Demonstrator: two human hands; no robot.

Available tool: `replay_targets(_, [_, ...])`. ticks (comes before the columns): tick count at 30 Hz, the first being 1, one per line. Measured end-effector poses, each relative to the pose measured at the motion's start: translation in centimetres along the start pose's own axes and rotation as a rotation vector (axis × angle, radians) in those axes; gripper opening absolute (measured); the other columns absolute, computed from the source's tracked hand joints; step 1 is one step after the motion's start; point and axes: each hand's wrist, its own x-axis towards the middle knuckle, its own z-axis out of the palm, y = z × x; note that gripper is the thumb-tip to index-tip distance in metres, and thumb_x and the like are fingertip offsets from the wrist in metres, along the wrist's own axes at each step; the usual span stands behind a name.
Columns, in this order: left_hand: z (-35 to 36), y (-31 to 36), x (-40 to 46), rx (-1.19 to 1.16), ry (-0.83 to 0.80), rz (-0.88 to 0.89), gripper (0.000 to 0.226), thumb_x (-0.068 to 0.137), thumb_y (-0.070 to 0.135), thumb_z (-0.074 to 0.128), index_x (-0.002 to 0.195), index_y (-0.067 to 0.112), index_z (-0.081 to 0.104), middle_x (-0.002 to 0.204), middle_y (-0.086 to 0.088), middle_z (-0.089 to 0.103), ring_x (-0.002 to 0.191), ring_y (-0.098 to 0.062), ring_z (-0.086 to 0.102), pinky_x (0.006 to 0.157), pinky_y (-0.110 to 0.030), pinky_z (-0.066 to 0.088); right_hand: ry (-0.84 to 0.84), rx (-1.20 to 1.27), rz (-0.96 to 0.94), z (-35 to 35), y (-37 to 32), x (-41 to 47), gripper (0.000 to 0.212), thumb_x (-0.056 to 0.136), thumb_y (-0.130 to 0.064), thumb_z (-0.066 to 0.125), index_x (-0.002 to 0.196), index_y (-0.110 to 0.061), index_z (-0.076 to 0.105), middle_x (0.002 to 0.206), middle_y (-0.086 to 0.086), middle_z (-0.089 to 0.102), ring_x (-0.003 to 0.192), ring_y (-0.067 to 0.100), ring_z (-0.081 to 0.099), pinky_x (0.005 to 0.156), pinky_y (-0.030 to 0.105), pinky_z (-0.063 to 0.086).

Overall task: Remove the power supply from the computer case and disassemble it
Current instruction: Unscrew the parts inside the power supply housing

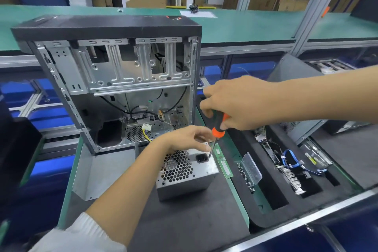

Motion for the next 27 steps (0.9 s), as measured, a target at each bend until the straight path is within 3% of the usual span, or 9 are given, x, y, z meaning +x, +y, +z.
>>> replay_targets(4, [0.4,1.9,-2.0,-0.122,-0.141,0.256,0.034,0.094,0.008,0.063,0.126,0.018,0.063,0.131,0.001,0.064,0.128,-0.01,0.053,0.111,-0.025,0.038,0.059,0.166,-0.053,0.6,0.3,-0.7,0.036,0.082,-0.025,0.067,0.112,-0.028,0.047,0.097,-0.01,0.024,0.107,0.018,0.04,0.053,0.027,0.03])
replay_targets(7, [1.3,2.8,-1.9,-0.128,0.004,0.258,0.018,0.095,0.008,0.06,0.107,0.015,0.072,0.107,-0.009,0.074,0.111,-0.015,0.066,0.096,-0.021,0.046,-0.025,0.215,0.079,0.2,1.0,-1.0,0.069,0.07,-0.067,0.066,0.119,-0.023,0.044,0.098,-0.002,0.032,0.092,0.021,0.045,0.07,0.036,0.045])
replay_targets(9, [1.8,2.7,-1.6,-0.136,0.102,0.255,0.017,0.093,0.007,0.063,0.108,0.004,0.071,0.098,-0.008,0.076,0.107,-0.016,0.068,0.091,-0.016,0.046,-0.031,0.107,0.221,-0.4,1.0,-1.1,0.082,0.067,-0.084,0.038,0.107,-0.014,0.049,0.081,0.001,0.036,0.065,0.02,0.044,0.058,0.035,0.042])
replay_targets(12, [2.3,2.4,-1.4,-0.186,0.207,0.262,0.013,0.087,0.006,0.069,0.098,0.003,0.075,0.092,-0.009,0.076,0.094,-0.017,0.072,0.086,-0.018,0.05,0.028,0.001,0.215,-0.8,0.5,-1.0,0.064,0.087,-0.071,0.02,0.071,-0.012,0.037,0.068,0.003,0.034,0.052,0.018,0.035,0.052,0.032,0.034])
replay_targets(16, [2.4,2.3,-2.0,-0.265,0.219,0.298,0.017,0.088,0.002,0.067,0.102,0.008,0.075,0.097,-0.007,0.076,0.1,-0.018,0.071,0.088,-0.02,0.051,-0.093,0.108,0.024,-1.3,1.1,-0.9,0.014,0.099,-0.035,0.043,0.099,-0.021,0.04,0.1,0.006,0.045,0.072,0.024,0.048,0.054,0.031,0.033])
replay_targets(18, [2.6,2.4,-2.3,-0.279,0.244,0.317,0.017,0.089,0.002,0.066,0.102,0.008,0.074,0.095,-0.006,0.076,0.101,-0.015,0.07,0.089,-0.018,0.049,-0.172,0.209,-0.074,-1.9,1.6,-1.0,0.028,0.092,-0.024,0.057,0.116,-0.028,0.043,0.107,0.001,0.037,0.075,0.017,0.05,0.054,0.027,0.033])
replay_targets(22, [3.1,2.8,-2.4,-0.305,0.351,0.314,0.011,0.083,0.004,0.073,0.087,0.013,0.078,0.087,-0.003,0.077,0.091,-0.011,0.071,0.083,-0.016,0.049,-0.13,0.255,0.074,-2.2,1.9,-0.7,0.082,0.064,-0.084,0.043,0.116,-0.021,0.049,0.092,0.006,0.055,0.078,0.027,0.066,0.066,0.036,0.054])
replay_targets(25, [3.5,3.0,-1.9,-0.296,0.401,0.322,0.018,0.078,0.006,0.078,0.075,0.024,0.075,0.08,0.002,0.075,0.08,-0.01,0.07,0.077,-0.017,0.051,-0.032,0.067,0.147,-1.2,1.4,-0.4,0.066,0.084,-0.074,0.022,0.077,-0.012,0.047,0.076,0.009,0.052,0.065,0.027,0.061,0.055,0.032,0.044])
replay_targets(27, [3.8,3.1,-1.6,-0.287,0.41,0.327,0.024,0.079,0.005,0.077,0.073,0.027,0.071,0.076,0.008,0.072,0.076,-0.007,0.067,0.076,-0.017,0.051,-0.02,0.036,0.042,-0.7,1.4,-0.3,0.042,0.099,-0.05,0.031,0.087,-0.014,0.047,0.077,0.001,0.042,0.064,0.021,0.05,0.06,0.033,0.041])
